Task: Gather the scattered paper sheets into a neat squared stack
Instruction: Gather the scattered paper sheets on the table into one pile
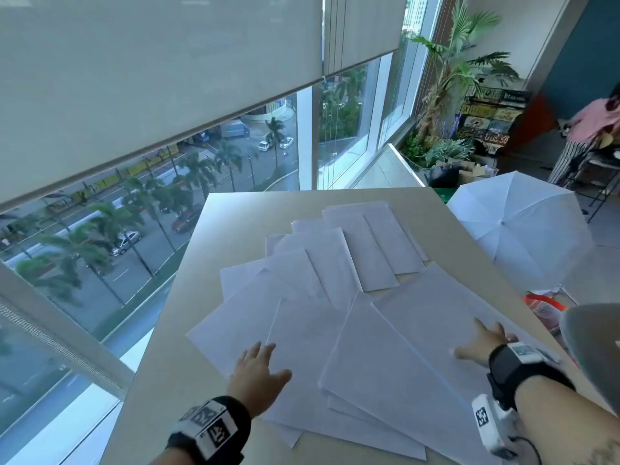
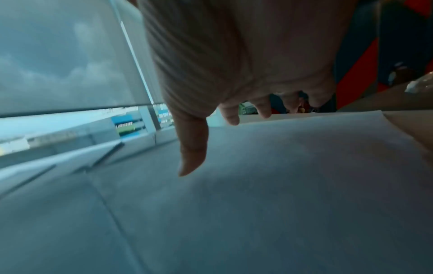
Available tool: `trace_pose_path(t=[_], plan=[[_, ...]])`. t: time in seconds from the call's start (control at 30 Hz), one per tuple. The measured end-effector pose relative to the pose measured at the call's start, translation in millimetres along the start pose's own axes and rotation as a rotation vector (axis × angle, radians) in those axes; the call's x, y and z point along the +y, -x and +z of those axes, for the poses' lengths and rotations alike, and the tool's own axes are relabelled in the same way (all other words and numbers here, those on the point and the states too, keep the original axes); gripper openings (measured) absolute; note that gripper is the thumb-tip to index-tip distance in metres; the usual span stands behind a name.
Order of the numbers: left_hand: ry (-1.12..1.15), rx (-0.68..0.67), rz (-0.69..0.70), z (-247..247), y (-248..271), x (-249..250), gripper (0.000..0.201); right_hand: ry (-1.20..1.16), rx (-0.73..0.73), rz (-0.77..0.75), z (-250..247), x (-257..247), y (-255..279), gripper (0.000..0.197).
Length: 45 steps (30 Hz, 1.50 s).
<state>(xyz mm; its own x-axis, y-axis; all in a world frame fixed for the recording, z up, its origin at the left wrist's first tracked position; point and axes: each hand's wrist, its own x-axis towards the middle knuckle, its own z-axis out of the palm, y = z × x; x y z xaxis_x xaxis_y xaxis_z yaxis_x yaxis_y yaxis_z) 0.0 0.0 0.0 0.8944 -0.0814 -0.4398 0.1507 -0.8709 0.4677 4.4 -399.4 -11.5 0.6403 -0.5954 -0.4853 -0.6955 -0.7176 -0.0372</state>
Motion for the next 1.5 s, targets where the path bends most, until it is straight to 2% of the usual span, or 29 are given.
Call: trace_pose_path(t=[0.13,0.27,0.47,0.53,0.6,0.73,0.83,0.97,1.07,1.13,1.2,1.23,1.27,1.37,1.43,1.5], plan=[[-0.117,-0.109,-0.146,6.2,-5.9,-4.2,0.076,-0.015,-0.148,-0.013,20.3,0.9,1.5,0.119],[-0.176,-0.115,-0.149,10.5,-10.8,-7.6,0.078,0.032,-0.136,0.012,32.4,-16.7,16.4,0.123],[-0.129,-0.088,-0.149,3.3,-21.6,-10.3,0.077,0.066,-0.152,-0.008,56.4,-53.5,42.0,0.126],[-0.119,-0.077,-0.150,0.9,-23.4,-13.6,0.077,0.060,-0.173,-0.020,53.9,-65.2,48.7,0.121],[-0.115,-0.067,-0.144,-1.1,-24.7,-17.7,0.077,-0.042,-0.179,-0.043,40.6,-70.2,42.3,0.107],[-0.136,-0.058,-0.156,-5.5,-26.7,-29.1,0.080,-0.212,-0.017,0.008,2.1,-52.4,10.6,0.088],[-0.123,-0.046,-0.171,-9.5,-27.7,-35.7,0.083,-0.236,0.067,0.098,-13.0,-24.1,-4.0,0.089],[-0.064,-0.018,-0.180,-12.9,-27.4,-34.8,0.081,-0.227,0.021,0.139,-4.0,11.5,-21.6,0.097],[-0.010,0.013,-0.186,-12.2,-27.8,-30.0,0.080,-0.217,0.038,0.126,0.7,14.6,-19.6,0.087],[0.027,0.028,-0.185,-9.3,-28.1,-26.0,0.079,-0.172,-0.026,0.114,5.1,9.5,-17.8,0.080],[0.070,0.037,-0.177,-5.0,-27.0,-21.2,0.077,-0.156,-0.050,0.083,16.6,10.6,-31.8,0.063],[0.089,0.041,-0.176,-2.8,-25.7,-18.8,0.076,-0.179,-0.055,0.056,20.5,10.4,-37.2,0.062],[0.100,0.052,-0.182,-0.6,-24.0,-16.6,0.075,-0.202,-0.055,0.048,19.0,7.5,-35.6,0.064],[0.078,0.126,-0.224,2.9,-15.1,-11.6,0.068,-0.251,-0.002,0.010,10.6,-7.3,-16.9,0.050],[0.076,0.150,-0.228,3.1,-7.9,-8.1,0.062,-0.244,0.021,0.051,10.2,-14.0,-14.1,0.072],[0.087,0.114,-0.183,5.1,-3.5,-5.8,0.057,-0.206,0.020,0.114,11.3,-21.2,-11.5,0.083]])
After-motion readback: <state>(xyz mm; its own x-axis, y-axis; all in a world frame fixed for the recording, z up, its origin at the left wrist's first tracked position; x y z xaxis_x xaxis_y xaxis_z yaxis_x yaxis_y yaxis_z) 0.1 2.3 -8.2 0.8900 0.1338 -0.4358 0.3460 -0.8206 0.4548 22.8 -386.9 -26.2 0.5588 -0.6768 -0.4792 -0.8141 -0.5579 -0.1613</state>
